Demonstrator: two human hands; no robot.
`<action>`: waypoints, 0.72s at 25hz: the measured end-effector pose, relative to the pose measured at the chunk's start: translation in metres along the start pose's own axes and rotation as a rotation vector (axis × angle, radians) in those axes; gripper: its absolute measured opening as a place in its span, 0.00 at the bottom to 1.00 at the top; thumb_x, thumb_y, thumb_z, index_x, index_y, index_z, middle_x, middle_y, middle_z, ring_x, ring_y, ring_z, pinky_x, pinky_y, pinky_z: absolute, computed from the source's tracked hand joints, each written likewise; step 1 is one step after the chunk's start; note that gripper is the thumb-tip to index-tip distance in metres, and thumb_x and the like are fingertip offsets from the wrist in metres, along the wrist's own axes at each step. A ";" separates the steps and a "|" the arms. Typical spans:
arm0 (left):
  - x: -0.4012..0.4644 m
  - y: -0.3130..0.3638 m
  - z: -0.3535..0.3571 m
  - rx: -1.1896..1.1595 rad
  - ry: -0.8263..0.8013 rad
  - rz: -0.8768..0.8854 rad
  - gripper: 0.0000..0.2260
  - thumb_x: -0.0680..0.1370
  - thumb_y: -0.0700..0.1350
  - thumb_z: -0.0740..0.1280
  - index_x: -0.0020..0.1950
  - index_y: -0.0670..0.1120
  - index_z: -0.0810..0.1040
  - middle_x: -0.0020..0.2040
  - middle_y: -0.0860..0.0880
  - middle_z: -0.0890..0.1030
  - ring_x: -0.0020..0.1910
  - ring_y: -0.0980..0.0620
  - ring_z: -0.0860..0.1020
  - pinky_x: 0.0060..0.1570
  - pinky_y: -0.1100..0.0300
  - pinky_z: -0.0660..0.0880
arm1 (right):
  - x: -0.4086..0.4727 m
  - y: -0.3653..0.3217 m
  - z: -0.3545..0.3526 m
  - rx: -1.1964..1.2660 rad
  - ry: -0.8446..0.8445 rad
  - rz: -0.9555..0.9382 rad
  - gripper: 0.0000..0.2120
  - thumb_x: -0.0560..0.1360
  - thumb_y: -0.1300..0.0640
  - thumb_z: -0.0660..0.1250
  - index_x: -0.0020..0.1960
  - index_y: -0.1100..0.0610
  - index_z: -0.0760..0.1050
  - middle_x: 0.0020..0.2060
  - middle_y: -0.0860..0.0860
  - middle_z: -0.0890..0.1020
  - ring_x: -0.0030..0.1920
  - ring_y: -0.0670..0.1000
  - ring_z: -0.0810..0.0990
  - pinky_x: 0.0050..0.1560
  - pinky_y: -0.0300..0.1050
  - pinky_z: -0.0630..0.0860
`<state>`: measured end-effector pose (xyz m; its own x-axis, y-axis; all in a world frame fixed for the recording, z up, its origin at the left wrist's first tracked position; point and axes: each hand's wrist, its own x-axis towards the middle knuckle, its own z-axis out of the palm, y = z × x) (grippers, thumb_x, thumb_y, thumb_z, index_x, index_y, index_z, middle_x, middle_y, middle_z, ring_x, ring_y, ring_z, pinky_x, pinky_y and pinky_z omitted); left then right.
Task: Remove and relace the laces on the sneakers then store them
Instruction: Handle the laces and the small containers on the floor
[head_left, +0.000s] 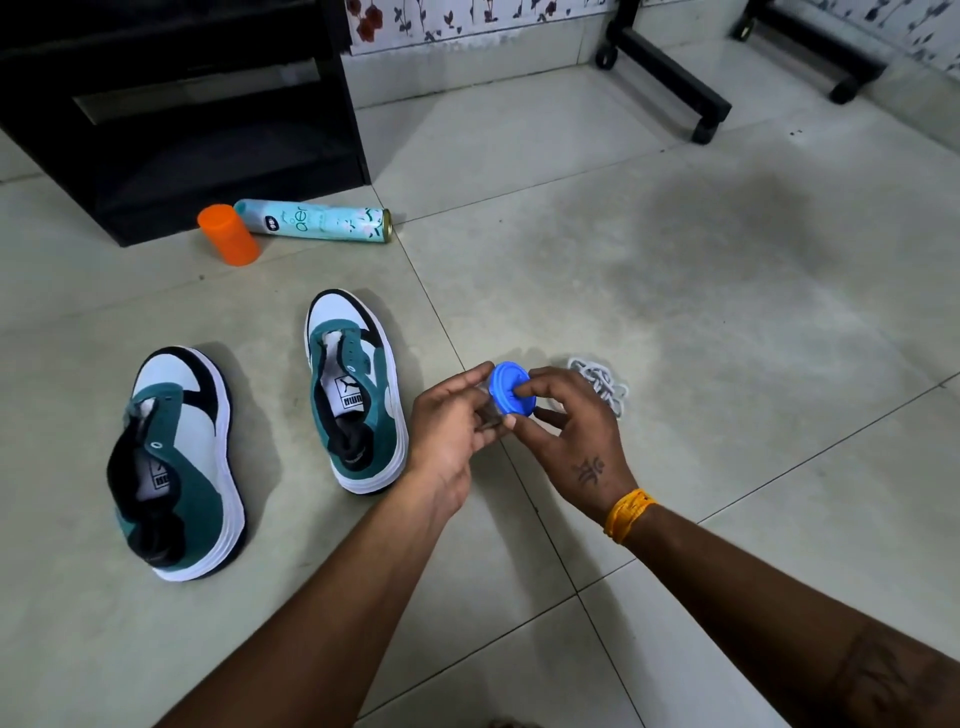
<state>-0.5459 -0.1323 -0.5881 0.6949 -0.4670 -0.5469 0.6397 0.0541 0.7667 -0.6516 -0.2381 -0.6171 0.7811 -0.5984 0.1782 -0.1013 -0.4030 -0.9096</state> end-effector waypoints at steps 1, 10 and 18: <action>0.000 0.001 0.000 -0.004 -0.003 0.016 0.10 0.81 0.35 0.66 0.59 0.42 0.83 0.54 0.34 0.85 0.47 0.41 0.83 0.42 0.56 0.83 | 0.002 -0.001 0.001 -0.006 0.011 0.002 0.14 0.72 0.60 0.78 0.56 0.52 0.81 0.57 0.47 0.79 0.60 0.51 0.80 0.54 0.55 0.83; 0.005 0.009 -0.011 0.021 -0.015 0.021 0.07 0.81 0.37 0.68 0.59 0.41 0.81 0.52 0.40 0.87 0.46 0.43 0.86 0.46 0.49 0.85 | 0.024 -0.012 0.006 0.228 0.024 0.362 0.12 0.79 0.52 0.73 0.60 0.55 0.81 0.53 0.51 0.85 0.54 0.50 0.85 0.51 0.45 0.84; 0.012 0.018 -0.018 0.180 -0.065 0.037 0.12 0.84 0.48 0.67 0.55 0.40 0.84 0.50 0.42 0.87 0.46 0.49 0.84 0.49 0.56 0.81 | 0.037 -0.021 0.000 0.652 -0.190 0.602 0.20 0.75 0.52 0.74 0.60 0.64 0.81 0.54 0.59 0.87 0.55 0.56 0.86 0.57 0.48 0.82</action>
<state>-0.5201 -0.1212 -0.5868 0.6903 -0.5240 -0.4989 0.5413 -0.0835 0.8367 -0.6206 -0.2517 -0.5911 0.8031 -0.4335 -0.4089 -0.2016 0.4481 -0.8710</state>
